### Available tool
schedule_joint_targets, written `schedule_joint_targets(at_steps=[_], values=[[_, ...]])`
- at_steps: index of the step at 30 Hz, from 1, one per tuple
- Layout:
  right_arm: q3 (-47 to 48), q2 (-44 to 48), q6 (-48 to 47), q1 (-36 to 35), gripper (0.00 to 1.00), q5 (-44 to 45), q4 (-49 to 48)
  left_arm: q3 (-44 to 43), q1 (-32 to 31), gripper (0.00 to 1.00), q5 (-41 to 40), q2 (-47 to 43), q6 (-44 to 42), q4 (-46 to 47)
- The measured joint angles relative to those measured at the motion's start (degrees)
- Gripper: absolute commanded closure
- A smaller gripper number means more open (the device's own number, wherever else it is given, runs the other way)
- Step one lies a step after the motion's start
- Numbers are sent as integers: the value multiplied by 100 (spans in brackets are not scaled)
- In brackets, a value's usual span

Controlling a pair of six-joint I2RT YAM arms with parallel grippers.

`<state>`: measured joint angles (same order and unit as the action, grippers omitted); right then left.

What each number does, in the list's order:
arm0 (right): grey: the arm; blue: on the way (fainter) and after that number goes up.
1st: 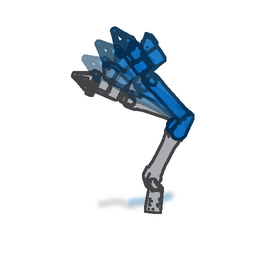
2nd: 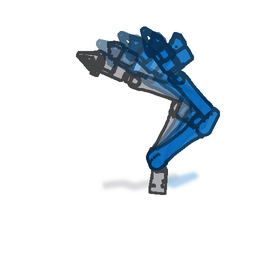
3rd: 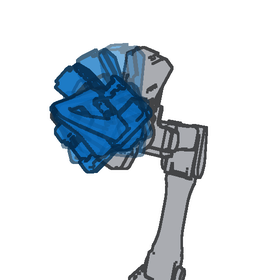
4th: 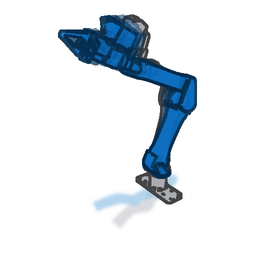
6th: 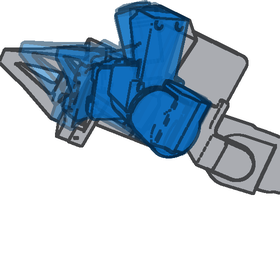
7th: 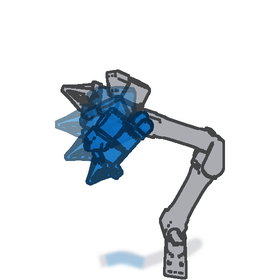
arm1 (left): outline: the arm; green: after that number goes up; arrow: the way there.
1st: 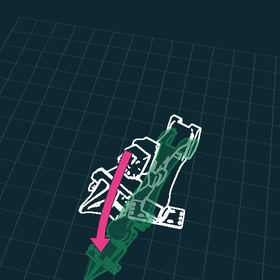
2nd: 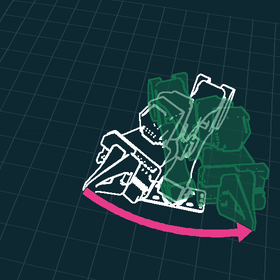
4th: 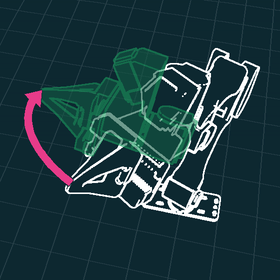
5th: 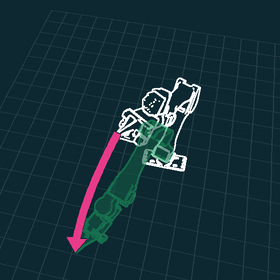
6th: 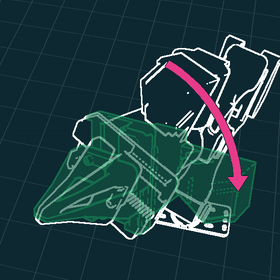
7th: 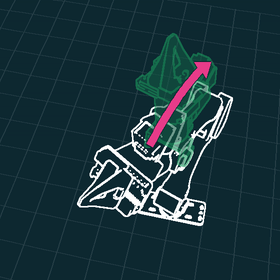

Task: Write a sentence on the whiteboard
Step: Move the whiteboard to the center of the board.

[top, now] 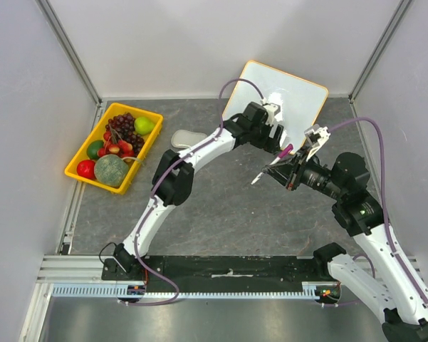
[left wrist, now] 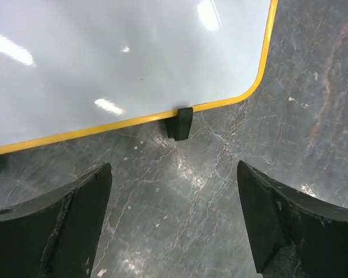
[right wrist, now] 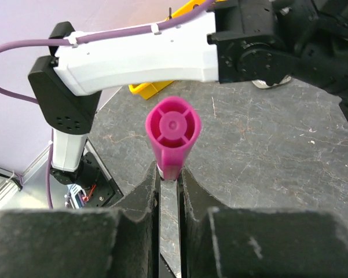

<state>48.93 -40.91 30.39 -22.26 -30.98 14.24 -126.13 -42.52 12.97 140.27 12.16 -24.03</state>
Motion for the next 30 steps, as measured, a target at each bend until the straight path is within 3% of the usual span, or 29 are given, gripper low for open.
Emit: schedule_joint_targets(at_steps=[3,18,30], values=[[11,-2,-4,0,100,-33,7,-389,-136,11,-190,341,-184,-188],[11,-157,-52,0,100,-63,11,-763,-402,26,-706,946,-673,-391],[11,-210,-57,0,100,-66,13,-1381,-492,53,-992,1311,-669,-374]])
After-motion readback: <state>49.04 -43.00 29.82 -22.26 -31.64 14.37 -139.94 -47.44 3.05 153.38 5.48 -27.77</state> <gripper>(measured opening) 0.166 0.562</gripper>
